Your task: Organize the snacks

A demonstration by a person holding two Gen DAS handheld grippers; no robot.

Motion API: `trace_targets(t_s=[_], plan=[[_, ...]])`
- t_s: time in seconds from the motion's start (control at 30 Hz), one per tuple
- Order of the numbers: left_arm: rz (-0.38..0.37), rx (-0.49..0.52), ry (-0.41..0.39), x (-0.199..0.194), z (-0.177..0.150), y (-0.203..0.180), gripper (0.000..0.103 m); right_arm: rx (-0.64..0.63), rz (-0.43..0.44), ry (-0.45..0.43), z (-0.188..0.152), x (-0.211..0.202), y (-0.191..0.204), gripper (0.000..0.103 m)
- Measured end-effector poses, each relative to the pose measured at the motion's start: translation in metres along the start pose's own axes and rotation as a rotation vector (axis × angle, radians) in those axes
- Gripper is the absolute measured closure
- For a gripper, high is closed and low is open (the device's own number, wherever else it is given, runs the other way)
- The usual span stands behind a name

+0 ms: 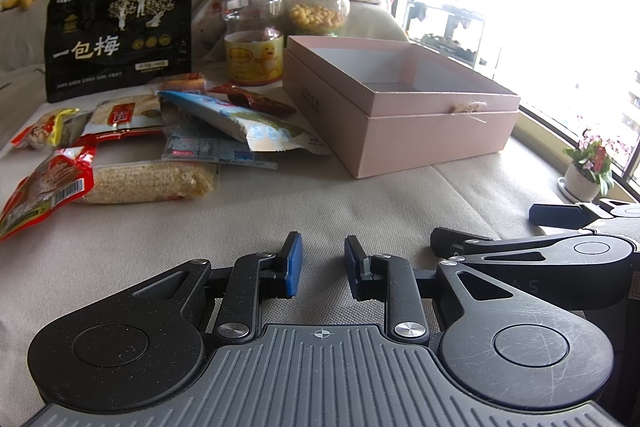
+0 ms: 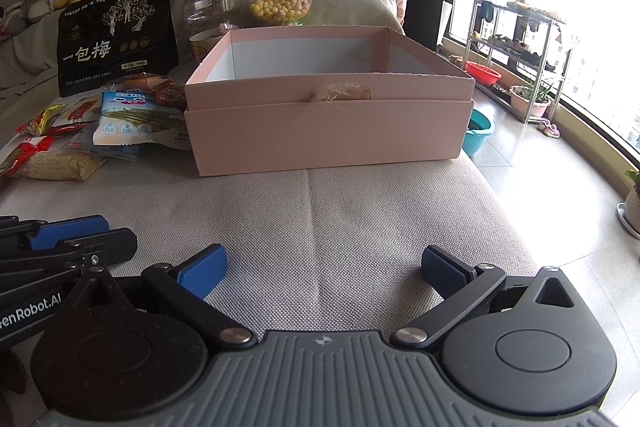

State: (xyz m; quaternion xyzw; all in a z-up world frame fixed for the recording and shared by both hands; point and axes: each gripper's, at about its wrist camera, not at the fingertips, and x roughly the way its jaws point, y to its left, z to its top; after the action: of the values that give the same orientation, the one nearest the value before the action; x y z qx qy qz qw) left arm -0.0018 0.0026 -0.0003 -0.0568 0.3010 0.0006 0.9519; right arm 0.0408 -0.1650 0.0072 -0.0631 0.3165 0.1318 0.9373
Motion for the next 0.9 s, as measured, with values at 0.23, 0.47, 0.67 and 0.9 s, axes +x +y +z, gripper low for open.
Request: trace_targets(t_s=[0.23, 0.47, 0.67, 0.9], plan=[[-0.027, 0.019, 0.038, 0.000, 0.006, 0.004, 0.076, -0.033, 0.033, 0.092, 0.010, 0.008, 0.001, 0.000], [-0.093, -0.111, 0.149, -0.005, 0.032, 0.046, 0.077, -0.060, 0.033, 0.131, 0.011, 0.007, 0.003, 0.000], [-0.187, -0.186, 0.070, -0.031, 0.054, 0.117, 0.077, -0.083, 0.079, 0.198, 0.033, 0.014, 0.014, 0.000], [0.023, -0.413, -0.022, -0.066, 0.065, 0.209, 0.077, -0.213, 0.291, 0.060, 0.061, -0.004, 0.102, 0.001]])
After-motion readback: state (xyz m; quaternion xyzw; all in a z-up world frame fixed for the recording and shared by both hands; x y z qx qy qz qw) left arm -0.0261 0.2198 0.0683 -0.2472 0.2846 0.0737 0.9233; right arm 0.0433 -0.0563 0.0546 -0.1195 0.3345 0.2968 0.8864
